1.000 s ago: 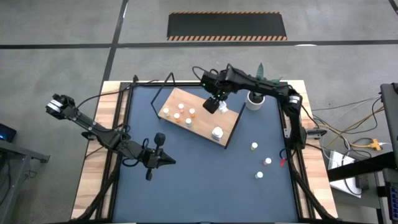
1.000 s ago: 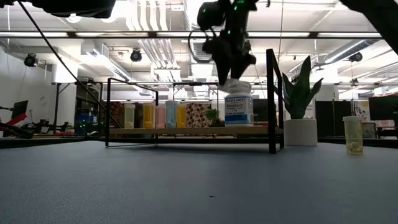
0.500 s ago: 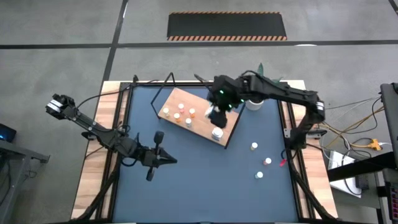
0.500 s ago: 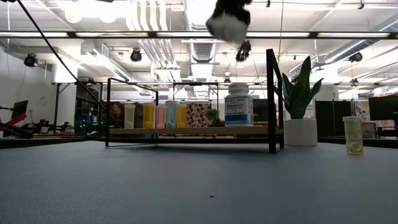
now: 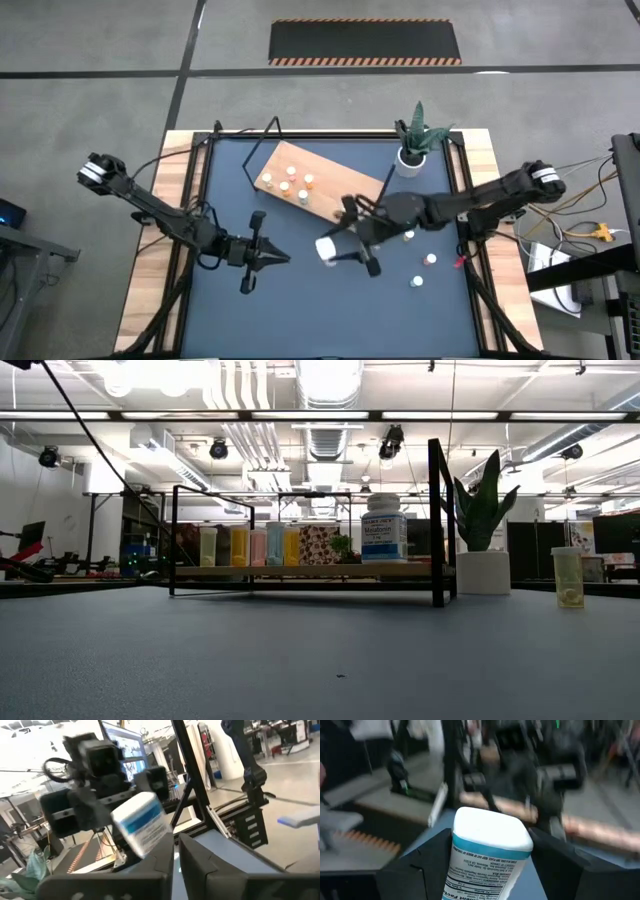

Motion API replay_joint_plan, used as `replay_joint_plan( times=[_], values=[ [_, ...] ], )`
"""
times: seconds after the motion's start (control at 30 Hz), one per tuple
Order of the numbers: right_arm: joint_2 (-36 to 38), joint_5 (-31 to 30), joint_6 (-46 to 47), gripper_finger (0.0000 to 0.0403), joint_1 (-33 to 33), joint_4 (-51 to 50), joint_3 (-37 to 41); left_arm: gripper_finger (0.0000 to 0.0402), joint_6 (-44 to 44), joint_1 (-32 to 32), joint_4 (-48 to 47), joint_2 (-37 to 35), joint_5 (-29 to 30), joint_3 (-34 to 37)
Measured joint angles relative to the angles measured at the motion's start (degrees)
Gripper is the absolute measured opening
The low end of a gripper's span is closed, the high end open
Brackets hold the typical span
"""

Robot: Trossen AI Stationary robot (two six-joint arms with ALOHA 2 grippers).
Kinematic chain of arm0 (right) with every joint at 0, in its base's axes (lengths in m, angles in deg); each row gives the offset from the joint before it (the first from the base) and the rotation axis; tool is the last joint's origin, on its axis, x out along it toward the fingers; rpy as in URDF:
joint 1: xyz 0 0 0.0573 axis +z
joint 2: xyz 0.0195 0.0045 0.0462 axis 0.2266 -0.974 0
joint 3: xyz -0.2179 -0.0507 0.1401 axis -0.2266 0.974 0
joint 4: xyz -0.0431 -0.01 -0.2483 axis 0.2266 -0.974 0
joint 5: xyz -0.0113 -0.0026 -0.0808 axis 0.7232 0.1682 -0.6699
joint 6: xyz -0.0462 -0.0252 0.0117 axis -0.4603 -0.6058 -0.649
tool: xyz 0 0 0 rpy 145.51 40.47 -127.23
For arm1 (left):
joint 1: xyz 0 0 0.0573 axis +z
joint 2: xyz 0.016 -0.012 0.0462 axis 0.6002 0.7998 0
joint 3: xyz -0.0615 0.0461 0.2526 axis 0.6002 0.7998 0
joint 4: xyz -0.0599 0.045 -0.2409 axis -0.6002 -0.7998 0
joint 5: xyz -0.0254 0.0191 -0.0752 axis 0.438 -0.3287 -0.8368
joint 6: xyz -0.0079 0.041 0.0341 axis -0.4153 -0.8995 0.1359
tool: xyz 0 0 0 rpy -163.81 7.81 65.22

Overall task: Pick and place medicine bottles onto shelf by color
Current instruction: Put the white pill bottle on the shelf

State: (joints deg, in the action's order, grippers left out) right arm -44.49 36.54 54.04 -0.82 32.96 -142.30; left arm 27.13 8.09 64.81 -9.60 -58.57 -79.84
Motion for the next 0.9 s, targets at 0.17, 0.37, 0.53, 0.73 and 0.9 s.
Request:
replay_joint_plan(
  times=[0.17,0.37,0.53,0.73,0.9],
  values=[
    [-0.8,-1.9,-4.7,0.0235,1.9,29.1,13.3,0.0072,1.6,0.0,7.1,5.5,0.0,0.0],
    [-2.0,-5.1,-6.5,0.0234,1.9,43.3,20.3,0.0175,3.0,0.2,16.5,12.6,7.1,-0.7],
    [-2.2,-5.1,-6.5,0.0234,1.9,43.1,20.9,0.025,3.0,1.6,23.9,20.0,16.3,-1.7],
    [-2.3,-6.7,-7.3,0.0235,1.8,40.6,21.0,0.0291,4.6,3.4,28.5,27.5,13.5,-4.9],
    [-2.3,-7.8,-8.0,0.0235,1.8,39.5,21.0,0.0292,7.9,4.1,29.2,29.5,13.2,-7.4]
  ],
)
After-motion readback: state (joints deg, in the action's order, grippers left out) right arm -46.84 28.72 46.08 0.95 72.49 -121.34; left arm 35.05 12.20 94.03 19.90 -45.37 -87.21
